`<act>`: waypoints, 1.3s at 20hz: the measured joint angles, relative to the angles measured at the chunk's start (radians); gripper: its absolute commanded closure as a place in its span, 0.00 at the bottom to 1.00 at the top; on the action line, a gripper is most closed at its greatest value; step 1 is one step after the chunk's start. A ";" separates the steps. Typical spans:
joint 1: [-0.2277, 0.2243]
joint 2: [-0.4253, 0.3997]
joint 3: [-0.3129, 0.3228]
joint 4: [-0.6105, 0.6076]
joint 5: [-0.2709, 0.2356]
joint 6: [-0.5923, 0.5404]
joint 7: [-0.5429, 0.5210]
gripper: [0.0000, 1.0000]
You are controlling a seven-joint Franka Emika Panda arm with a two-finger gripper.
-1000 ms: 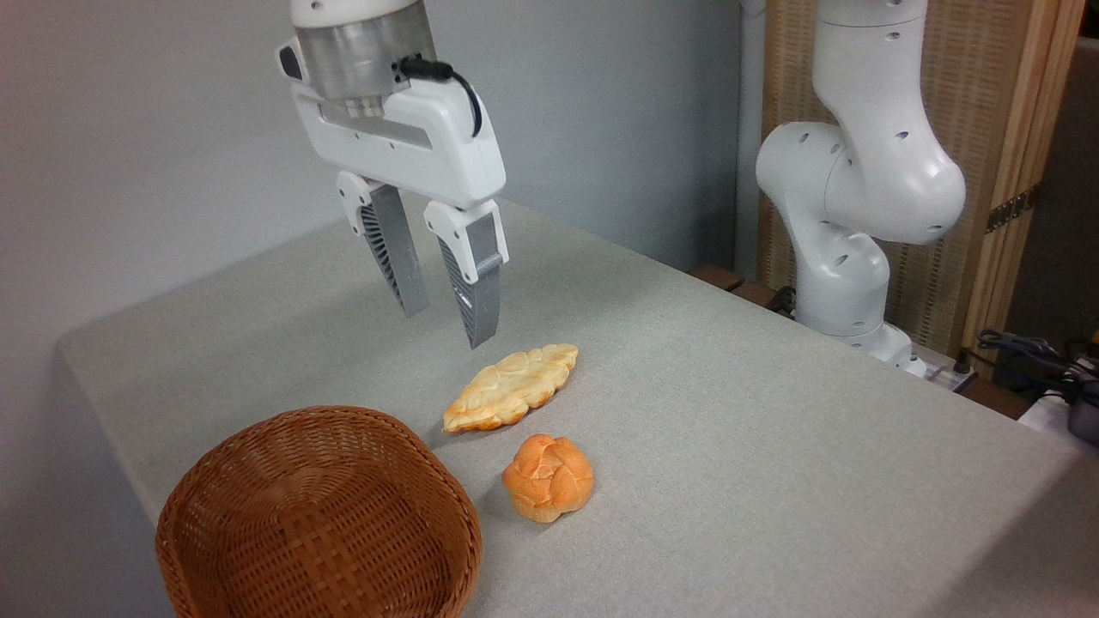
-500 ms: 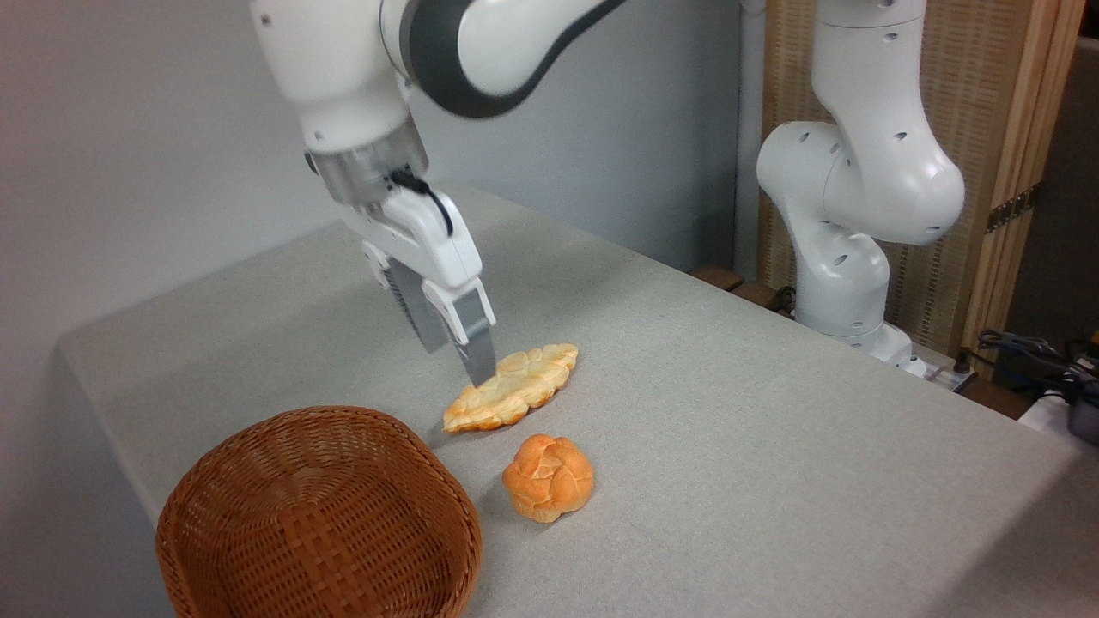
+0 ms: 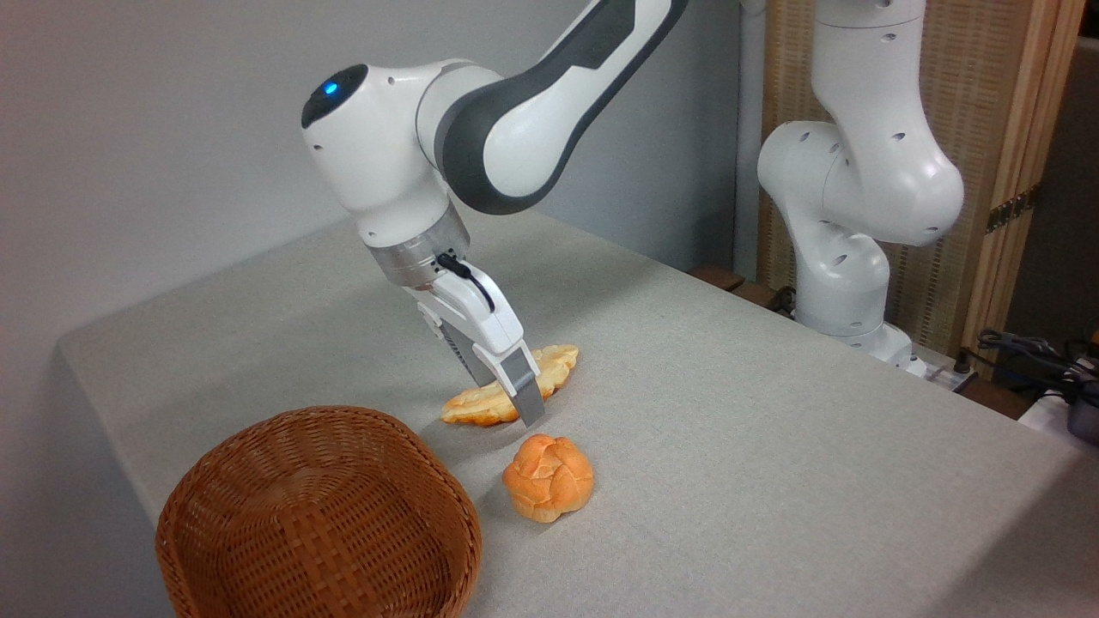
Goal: Put bread into the basket
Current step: 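Close the gripper on the middle of the elongated bread loaf, then carry the held loaf over the wicker basket and lower it inside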
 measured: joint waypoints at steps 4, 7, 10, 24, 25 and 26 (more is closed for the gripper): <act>0.000 0.000 0.000 -0.003 -0.001 0.002 0.000 0.66; -0.001 0.000 0.000 -0.005 -0.001 0.002 0.000 0.73; -0.001 0.001 0.000 -0.005 -0.001 0.002 0.000 0.80; 0.004 0.010 0.008 0.058 -0.073 -0.066 0.000 0.95; 0.004 0.013 0.009 0.083 -0.073 -0.099 0.000 0.95; 0.004 0.018 0.009 0.130 -0.073 -0.156 0.000 0.94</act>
